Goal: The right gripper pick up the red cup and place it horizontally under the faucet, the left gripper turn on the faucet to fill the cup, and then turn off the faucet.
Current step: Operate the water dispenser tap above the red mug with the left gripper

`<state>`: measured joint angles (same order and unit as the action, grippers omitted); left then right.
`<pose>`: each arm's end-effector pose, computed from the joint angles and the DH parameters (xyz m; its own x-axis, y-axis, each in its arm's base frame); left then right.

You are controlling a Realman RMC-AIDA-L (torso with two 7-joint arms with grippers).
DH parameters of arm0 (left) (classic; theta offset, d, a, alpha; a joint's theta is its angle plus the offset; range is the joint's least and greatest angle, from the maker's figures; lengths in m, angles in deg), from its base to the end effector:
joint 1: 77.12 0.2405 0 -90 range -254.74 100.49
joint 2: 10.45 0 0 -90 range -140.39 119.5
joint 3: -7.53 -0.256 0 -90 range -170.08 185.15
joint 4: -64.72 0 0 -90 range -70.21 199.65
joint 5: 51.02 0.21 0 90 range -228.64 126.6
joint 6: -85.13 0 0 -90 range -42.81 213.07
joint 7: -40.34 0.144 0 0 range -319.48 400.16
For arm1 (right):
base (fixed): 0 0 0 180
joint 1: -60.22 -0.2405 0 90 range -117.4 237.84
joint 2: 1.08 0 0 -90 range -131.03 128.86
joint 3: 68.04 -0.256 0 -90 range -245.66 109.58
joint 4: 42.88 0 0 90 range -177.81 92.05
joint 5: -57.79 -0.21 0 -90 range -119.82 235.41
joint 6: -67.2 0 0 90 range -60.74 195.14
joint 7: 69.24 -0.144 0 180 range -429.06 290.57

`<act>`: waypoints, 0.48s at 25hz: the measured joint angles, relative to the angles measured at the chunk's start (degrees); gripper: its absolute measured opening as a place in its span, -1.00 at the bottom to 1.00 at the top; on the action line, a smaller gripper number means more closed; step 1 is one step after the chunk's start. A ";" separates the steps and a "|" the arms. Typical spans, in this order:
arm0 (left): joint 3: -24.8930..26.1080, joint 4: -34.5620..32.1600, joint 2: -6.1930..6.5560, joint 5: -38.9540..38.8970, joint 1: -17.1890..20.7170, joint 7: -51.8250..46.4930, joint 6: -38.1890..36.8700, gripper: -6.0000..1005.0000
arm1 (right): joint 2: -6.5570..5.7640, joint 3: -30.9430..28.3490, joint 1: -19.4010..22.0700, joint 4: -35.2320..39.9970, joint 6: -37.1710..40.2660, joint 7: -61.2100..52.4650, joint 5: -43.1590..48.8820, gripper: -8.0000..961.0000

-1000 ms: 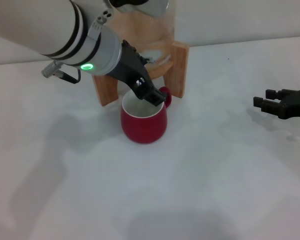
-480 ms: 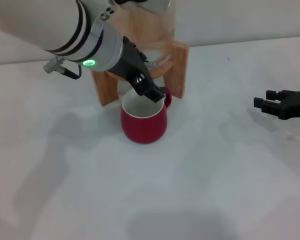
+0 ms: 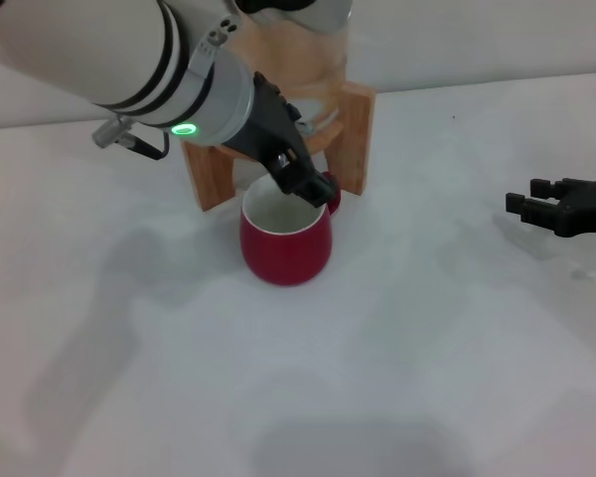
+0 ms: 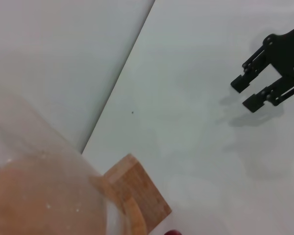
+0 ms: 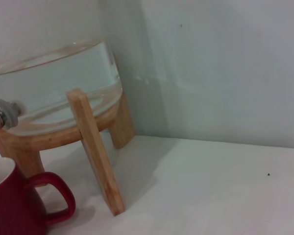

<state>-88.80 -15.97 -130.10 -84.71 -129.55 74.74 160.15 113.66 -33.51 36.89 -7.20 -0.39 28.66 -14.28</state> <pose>-0.0161 0.3741 -0.0507 0.9741 0.0818 -0.2110 -0.0119 -0.9126 -0.4088 0.3551 0.3416 0.0588 0.6672 -0.4493 -0.5941 -0.7403 -0.4885 -0.4619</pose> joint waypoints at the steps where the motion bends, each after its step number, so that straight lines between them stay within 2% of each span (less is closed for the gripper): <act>1: -0.27 -0.78 0.00 0.02 0.29 -0.06 0.13 0.74 | -0.02 0.00 -0.03 0.00 0.00 0.00 0.00 0.01; 12: -3.44 -2.66 0.04 -0.47 1.17 -0.90 0.85 0.74 | -0.06 -0.17 -0.21 0.00 0.04 0.00 0.00 0.01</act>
<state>-92.24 -18.64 -130.07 -85.17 -128.39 73.83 161.01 113.60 -33.68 36.68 -7.20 -0.35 28.66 -14.28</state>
